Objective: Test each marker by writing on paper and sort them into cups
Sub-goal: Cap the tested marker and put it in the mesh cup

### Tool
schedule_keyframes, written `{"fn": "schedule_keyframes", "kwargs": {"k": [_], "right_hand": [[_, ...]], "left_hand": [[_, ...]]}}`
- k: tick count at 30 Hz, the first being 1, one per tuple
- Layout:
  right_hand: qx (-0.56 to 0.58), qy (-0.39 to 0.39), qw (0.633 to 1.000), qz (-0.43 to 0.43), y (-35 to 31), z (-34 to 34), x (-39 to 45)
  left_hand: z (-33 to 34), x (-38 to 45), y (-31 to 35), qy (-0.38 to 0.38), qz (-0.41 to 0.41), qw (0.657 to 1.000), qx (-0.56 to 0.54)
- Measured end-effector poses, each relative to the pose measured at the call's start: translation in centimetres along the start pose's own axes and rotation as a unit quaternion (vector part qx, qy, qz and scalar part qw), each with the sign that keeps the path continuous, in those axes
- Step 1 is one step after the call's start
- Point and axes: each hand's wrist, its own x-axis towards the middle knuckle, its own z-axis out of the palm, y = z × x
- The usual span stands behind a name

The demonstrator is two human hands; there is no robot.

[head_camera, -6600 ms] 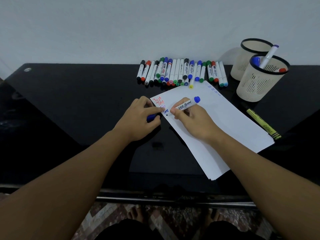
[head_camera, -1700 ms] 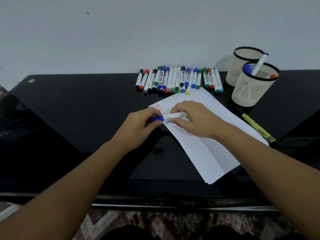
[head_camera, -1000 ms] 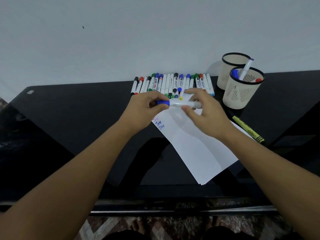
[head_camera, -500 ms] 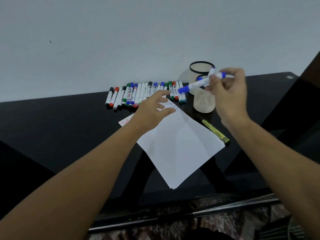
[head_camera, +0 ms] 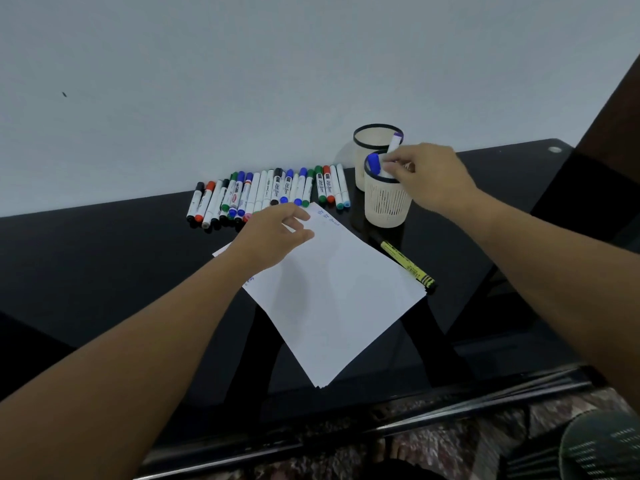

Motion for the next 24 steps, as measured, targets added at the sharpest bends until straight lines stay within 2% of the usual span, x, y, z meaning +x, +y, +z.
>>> {"fn": "schedule_keyframes", "kwargs": {"k": [2, 7, 9, 11, 13, 17, 19, 24], "right_hand": [[-0.019, 0.021, 1.0, -0.01, 0.1, 0.4, 0.1], [-0.022, 0.155, 0.984, -0.08, -1.5, 1.7, -1.7], [-0.008, 0.159, 0.98, -0.122, -3.1, 2.9, -2.7], [0.007, 0.103, 0.984, -0.146, -4.7, 4.6, -3.3], [-0.002, 0.016, 0.988, -0.154, -5.8, 6.8, -3.5], [-0.033, -0.141, 0.982, -0.12, -6.3, 10.9, -2.6], [-0.057, -0.174, 0.977, -0.109, -6.3, 12.4, -1.7], [-0.085, -0.176, 0.973, -0.122, -6.9, 15.1, 0.3]], "left_hand": [[-0.4, 0.0, -0.2, 0.001, -0.004, 1.0, 0.0], [-1.5, -0.4, -1.6, 0.021, -0.012, 1.0, 0.001], [-1.9, -0.9, -2.7, 0.028, -0.023, 0.999, -0.003], [-2.4, -1.8, -4.2, 0.033, -0.028, 0.999, 0.022], [-2.7, -2.7, -6.1, 0.048, -0.013, 0.994, 0.102], [-3.5, -4.5, -10.0, 0.074, -0.003, 0.981, 0.179], [-3.6, -5.0, -11.5, 0.063, -0.003, 0.98, 0.191], [-3.2, -5.2, -13.3, 0.085, 0.01, 0.98, 0.18]]}}
